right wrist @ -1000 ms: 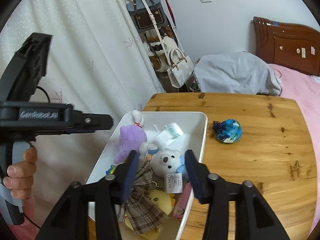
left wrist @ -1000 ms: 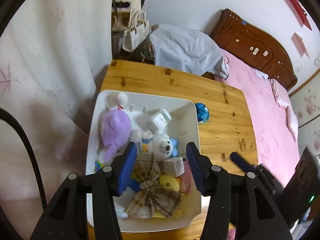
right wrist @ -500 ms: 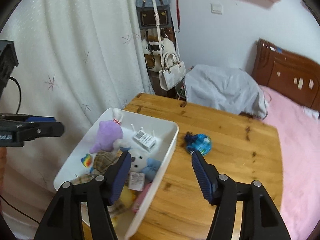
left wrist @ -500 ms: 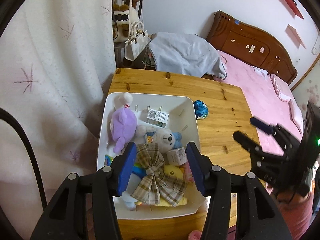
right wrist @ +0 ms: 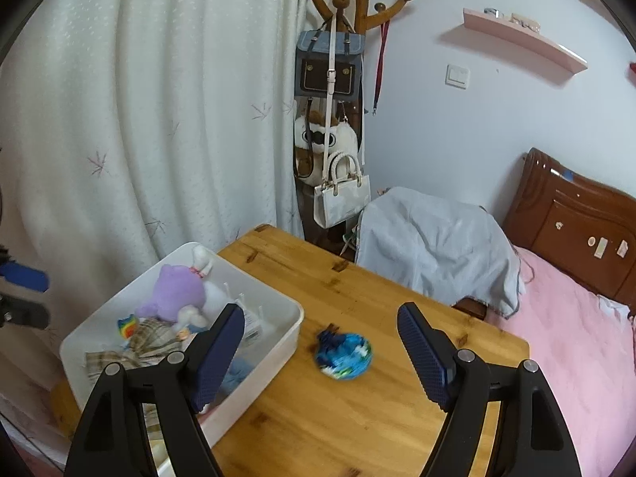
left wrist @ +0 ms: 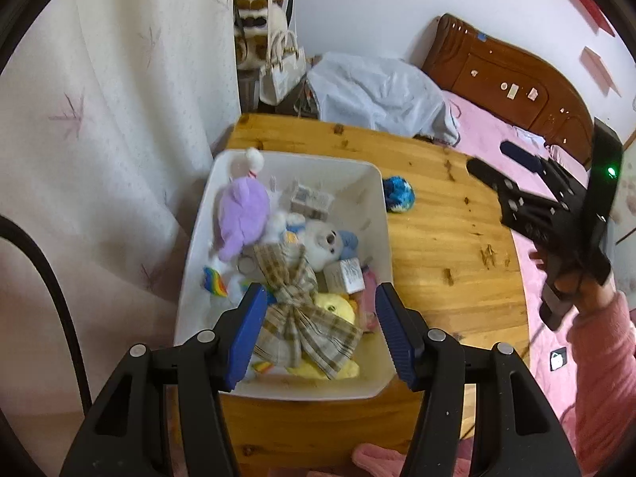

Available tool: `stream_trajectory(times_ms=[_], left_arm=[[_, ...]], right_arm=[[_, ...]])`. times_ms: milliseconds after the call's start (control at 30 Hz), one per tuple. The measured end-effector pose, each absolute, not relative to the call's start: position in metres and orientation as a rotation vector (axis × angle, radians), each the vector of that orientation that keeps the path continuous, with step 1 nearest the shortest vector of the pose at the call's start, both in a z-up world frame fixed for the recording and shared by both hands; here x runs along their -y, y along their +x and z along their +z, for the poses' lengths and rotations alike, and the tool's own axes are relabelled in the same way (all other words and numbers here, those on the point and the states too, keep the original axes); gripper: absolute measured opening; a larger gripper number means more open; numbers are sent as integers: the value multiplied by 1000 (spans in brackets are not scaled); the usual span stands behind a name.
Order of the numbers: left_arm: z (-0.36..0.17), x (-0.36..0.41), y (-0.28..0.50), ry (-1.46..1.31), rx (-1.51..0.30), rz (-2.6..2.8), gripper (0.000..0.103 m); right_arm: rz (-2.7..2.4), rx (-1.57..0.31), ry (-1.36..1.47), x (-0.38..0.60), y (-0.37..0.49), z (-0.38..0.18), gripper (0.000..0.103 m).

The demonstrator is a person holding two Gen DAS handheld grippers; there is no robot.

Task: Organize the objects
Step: 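Lower the right tool onto the blue drawstring pouch and close on it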

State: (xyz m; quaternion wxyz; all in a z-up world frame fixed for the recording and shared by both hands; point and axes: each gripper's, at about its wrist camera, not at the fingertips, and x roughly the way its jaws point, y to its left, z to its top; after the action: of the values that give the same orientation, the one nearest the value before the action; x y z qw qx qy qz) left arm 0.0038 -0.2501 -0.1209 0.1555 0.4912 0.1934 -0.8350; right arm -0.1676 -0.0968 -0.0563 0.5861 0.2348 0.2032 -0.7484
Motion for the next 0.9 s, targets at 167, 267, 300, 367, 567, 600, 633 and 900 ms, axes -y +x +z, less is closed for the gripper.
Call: stream_trajectory(times_ms=[167, 267, 300, 367, 567, 600, 633, 900], left_arm=[[-124, 236, -7, 1410, -575, -2381, 61], [-127, 227, -13, 1408, -589, -2385, 61], [-127, 224, -16, 1401, -586, -2379, 61], [-128, 220, -20, 1391, -572, -2365, 61], [-127, 211, -26, 1335, -593, -2366, 61], [-126, 210, -26, 1325, -600, -2370, 61], [-126, 209, -27, 1314, -604, -2368, 61], [-136, 207, -26, 1323, -650, -2300, 61]], right_arm=[[-1770, -451, 550, 103, -194, -81, 81], [-1749, -449, 579, 110, -208, -100, 81], [-1739, -448, 583, 112, -212, -106, 81], [-1726, -448, 596, 115, -216, -116, 81], [-1712, -462, 657, 128, -228, -151, 81], [-1708, -452, 678, 130, -230, -158, 81], [-1707, -446, 698, 133, -232, -163, 81], [-1689, -442, 814, 152, -237, -198, 81]])
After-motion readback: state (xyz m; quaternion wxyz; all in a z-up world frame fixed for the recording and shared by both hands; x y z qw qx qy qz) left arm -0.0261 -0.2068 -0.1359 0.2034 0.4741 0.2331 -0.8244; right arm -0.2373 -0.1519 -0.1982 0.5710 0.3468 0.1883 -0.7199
